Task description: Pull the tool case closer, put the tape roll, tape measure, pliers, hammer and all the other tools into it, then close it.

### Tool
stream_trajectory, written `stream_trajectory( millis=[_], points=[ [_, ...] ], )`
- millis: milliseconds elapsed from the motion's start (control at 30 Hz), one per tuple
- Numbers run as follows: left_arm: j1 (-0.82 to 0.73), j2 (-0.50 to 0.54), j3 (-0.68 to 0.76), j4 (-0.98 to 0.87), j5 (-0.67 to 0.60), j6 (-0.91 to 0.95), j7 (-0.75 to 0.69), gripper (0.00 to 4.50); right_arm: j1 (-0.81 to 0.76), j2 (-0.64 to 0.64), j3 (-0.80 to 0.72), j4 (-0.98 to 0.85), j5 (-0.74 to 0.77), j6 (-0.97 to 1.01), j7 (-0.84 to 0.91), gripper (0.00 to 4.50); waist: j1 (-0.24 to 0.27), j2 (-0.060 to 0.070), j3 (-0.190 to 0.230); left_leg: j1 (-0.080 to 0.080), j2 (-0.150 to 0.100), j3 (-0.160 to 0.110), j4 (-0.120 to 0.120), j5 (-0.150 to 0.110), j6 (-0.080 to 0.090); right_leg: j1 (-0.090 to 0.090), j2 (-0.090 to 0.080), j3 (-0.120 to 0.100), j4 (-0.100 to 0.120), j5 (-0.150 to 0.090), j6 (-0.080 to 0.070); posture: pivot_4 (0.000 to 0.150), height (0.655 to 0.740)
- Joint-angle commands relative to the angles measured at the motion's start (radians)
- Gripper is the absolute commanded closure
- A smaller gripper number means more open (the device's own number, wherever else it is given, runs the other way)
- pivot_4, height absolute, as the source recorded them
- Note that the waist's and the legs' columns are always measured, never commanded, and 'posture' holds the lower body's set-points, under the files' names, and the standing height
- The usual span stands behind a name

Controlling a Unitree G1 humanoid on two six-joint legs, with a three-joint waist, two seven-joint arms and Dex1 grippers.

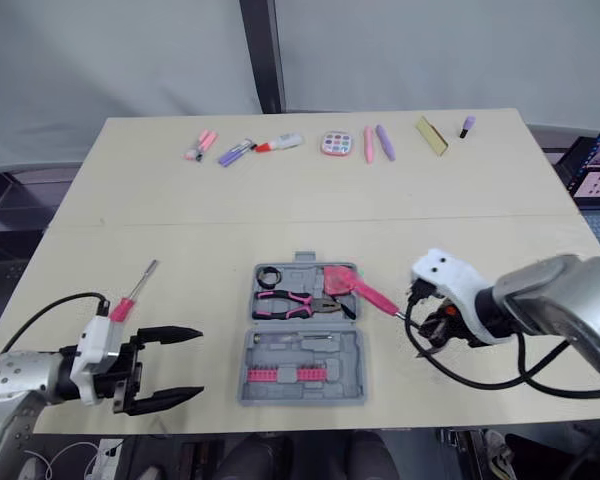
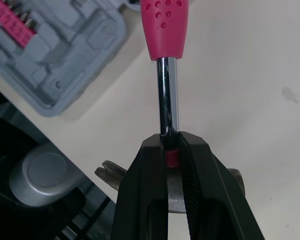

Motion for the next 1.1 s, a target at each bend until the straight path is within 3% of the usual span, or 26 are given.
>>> stream_trajectory(
  millis=[33,300,600,1100],
  points=[
    [0.009,0.012,0.027,-0.002,-0.004,-0.025,-0.012,0.0,-0.081,0.011,0.047,-0.047,0.021,0.017,0.023,4.49,0.0,0.0,0.0,0.0,0.0,0.0,0.0,0.0,0.0,0.0,0.0,0.0,0.0,0.0,0.0,0.15,0.74],
    [0.027,0.004,0.026,0.008,0.009,-0.043,-0.006,0.0,-0.361,0.065,0.367,-0.106,0.035,0.018,0.028,4.49,-0.003,0.0,0.0,0.0,0.0,0.0,-0.001,0.0,0.0,-0.003,-0.001,0.0,0.001,0.0,0.0,0.15,0.74],
    [0.088,0.011,0.043,0.032,0.03,-0.095,-0.031,0.0,-0.502,0.135,0.597,-0.12,0.009,0.018,0.055,4.49,-0.005,0.0,0.0,0.0,0.0,0.0,-0.001,0.0,0.0,-0.005,-0.001,-0.001,0.002,0.0,0.0,0.15,0.74],
    [0.145,0.007,0.072,0.115,0.082,-0.249,-0.037,0.0,-0.568,0.38,0.762,0.051,-0.093,0.017,0.015,4.49,-0.028,-0.001,0.0,0.0,-0.001,0.001,-0.002,0.0,-0.001,-0.014,-0.004,-0.004,0.017,0.0,0.0,0.15,0.74]
  ],
)
